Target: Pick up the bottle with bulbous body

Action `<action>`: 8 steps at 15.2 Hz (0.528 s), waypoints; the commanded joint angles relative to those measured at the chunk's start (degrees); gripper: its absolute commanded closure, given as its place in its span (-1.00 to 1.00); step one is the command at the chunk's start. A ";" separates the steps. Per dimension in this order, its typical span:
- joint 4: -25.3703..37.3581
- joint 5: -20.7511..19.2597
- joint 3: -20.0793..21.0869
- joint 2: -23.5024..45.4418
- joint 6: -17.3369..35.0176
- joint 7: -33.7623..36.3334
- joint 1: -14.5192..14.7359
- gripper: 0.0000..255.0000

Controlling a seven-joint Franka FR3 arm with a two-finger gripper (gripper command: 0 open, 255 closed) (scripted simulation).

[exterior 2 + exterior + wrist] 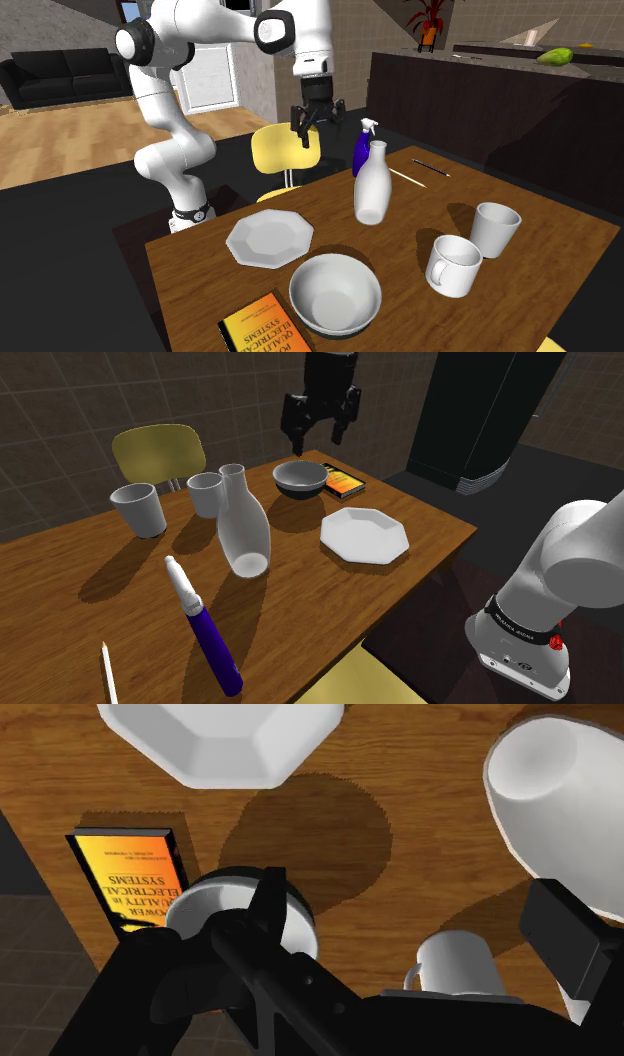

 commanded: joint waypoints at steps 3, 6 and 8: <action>7.15 -3.22 4.72 7.91 -0.26 6.70 0.34 -1.00; 13.75 -7.03 7.88 14.89 -1.33 11.91 1.25 -1.00; 18.74 -10.15 9.65 19.99 -2.55 15.40 2.46 -1.00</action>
